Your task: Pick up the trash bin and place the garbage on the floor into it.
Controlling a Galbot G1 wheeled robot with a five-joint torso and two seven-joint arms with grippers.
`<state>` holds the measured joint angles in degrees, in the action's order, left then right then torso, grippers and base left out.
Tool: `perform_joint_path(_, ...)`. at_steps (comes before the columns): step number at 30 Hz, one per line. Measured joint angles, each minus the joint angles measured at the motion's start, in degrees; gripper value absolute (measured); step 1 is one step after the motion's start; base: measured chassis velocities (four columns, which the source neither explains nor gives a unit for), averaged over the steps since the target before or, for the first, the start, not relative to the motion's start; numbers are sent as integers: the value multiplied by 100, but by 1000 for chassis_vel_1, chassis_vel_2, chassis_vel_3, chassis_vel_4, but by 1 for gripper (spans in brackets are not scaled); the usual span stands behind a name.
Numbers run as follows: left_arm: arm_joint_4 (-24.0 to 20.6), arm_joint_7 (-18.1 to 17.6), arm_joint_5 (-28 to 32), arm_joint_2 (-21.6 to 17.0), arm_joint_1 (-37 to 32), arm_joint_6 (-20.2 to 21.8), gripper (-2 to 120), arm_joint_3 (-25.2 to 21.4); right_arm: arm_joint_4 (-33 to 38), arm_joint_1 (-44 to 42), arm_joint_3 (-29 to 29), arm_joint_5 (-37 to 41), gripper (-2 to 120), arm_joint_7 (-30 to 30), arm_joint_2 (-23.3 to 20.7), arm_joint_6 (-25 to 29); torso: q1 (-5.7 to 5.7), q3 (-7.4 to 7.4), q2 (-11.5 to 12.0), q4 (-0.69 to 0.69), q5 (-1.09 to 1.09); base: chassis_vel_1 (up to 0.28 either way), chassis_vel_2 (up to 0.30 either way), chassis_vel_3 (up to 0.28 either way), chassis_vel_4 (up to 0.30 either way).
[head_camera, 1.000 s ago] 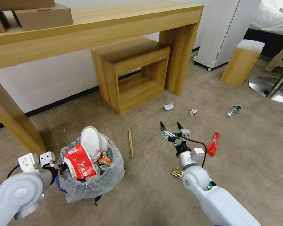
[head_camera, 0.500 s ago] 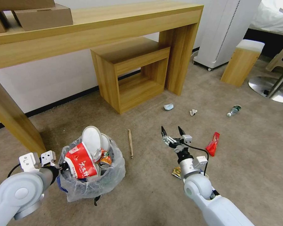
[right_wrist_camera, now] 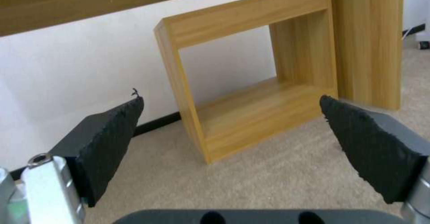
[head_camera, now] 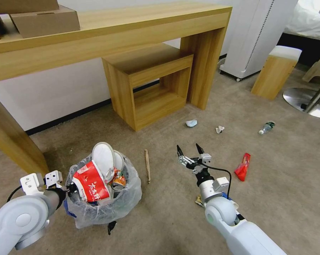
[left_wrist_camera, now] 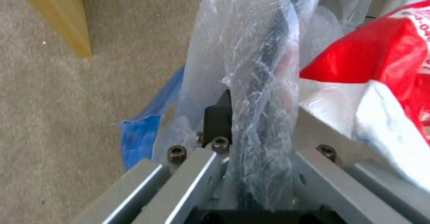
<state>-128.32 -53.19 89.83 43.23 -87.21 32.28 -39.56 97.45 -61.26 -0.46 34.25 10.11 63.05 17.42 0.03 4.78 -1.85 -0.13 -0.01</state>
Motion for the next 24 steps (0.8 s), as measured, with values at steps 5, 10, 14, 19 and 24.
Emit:
perform_joint_path(5, 14, 0, 0, 1, -7, -5, 0, -17, -102, 62, -70, 21, 100, -124, -28, 91, 0, 0, 0, -1, 0, -62, 46, 61, -55)
perform_joint_path(10, 11, -1, -1, 21, -14, -14, 0, -20, -116, 122, -147, 28, 100, -113, -14, 118, 0, -1, 0, 0, 1, -85, 75, 78, -75)
perform_joint_path(14, 1, -2, -12, 36, -33, -14, 0, -41, -120, 145, -181, 19, 100, -101, -3, 123, 0, -1, 0, -1, 1, -145, 158, 176, -150)
perform_joint_path(19, -18, -4, -37, 74, -62, -15, 0, -59, -150, 167, -199, -83, 100, -145, -30, 173, 1, 0, 0, 0, 1, -157, 175, 159, -166)
perform_joint_path(24, -20, -4, -55, 94, -70, -16, 0, -60, -204, 183, -210, -191, 100, -215, -28, 272, 1, 1, 1, -2, 1, -112, 97, 102, -98)
